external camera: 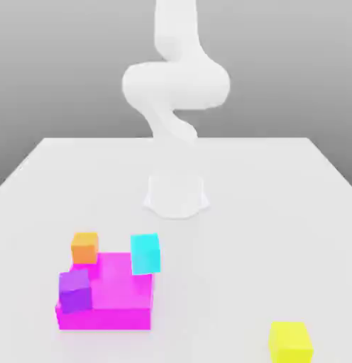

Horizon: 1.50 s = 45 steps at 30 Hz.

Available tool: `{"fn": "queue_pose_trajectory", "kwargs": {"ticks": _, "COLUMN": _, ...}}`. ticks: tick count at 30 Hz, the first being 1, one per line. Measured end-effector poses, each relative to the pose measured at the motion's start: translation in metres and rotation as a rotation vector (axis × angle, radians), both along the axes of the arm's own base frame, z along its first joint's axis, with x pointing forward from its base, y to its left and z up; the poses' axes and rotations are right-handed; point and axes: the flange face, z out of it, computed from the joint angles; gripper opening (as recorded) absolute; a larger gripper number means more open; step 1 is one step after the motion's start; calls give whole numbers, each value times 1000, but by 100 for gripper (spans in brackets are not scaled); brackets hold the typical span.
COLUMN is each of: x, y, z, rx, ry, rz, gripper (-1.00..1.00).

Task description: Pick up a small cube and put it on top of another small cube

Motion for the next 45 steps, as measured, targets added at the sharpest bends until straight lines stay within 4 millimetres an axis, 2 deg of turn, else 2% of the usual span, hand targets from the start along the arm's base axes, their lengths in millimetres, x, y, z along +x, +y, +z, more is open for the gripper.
{"fn": "queue_pose_trajectory", "kwargs": {"ticks": 3, "x": 38, "y": 18, "z": -44, "rx": -19, "ry": 82, "rz": -19, "gripper": 0}}
{"fn": "queue_pose_trajectory", "kwargs": {"ticks": 7, "x": 78, "y": 39, "z": -106, "rx": -39, "ry": 184, "rz": -34, "gripper": 0}}
{"fn": "queue_pose_trajectory", "kwargs": {"ticks": 11, "x": 107, "y": 61, "z": -172, "rx": -50, "ry": 284, "rz": -42, "gripper": 0}}
{"fn": "queue_pose_trajectory", "kwargs": {"ticks": 15, "x": 126, "y": 83, "z": -242, "rx": -52, "ry": 382, "rz": -42, "gripper": 0}}
{"fn": "queue_pose_trajectory", "kwargs": {"ticks": 18, "x": 132, "y": 102, "z": -295, "rx": -48, "ry": 455, "rz": -34, "gripper": 0}}
{"fn": "queue_pose_trajectory", "kwargs": {"ticks": 22, "x": 131, "y": 126, "z": -364, "rx": -32, "ry": 553, "rz": -24, "gripper": 0}}
{"fn": "queue_pose_trajectory", "kwargs": {"ticks": 28, "x": 110, "y": 161, "z": -461, "rx": 17, "ry": 699, "rz": -10, "gripper": 0}}
{"fn": "queue_pose_trajectory", "kwargs": {"ticks": 33, "x": 104, "y": 170, "z": -533, "rx": 32, "ry": 731, "rz": -7, "gripper": 0}}
{"fn": "queue_pose_trajectory", "kwargs": {"ticks": 34, "x": 103, "y": 170, "z": -542, "rx": 32, "ry": 732, "rz": -7, "gripper": -100}}
{"fn": "queue_pose_trajectory", "kwargs": {"ticks": 40, "x": 103, "y": 170, "z": -546, "rx": 32, "ry": 731, "rz": -6, "gripper": -100}}
{"fn": "queue_pose_trajectory", "kwargs": {"ticks": 42, "x": 104, "y": 170, "z": -531, "rx": 33, "ry": 731, "rz": -6, "gripper": -100}}
{"fn": "queue_pose_trajectory", "kwargs": {"ticks": 45, "x": 103, "y": 170, "z": -492, "rx": 33, "ry": 731, "rz": -7, "gripper": -100}}
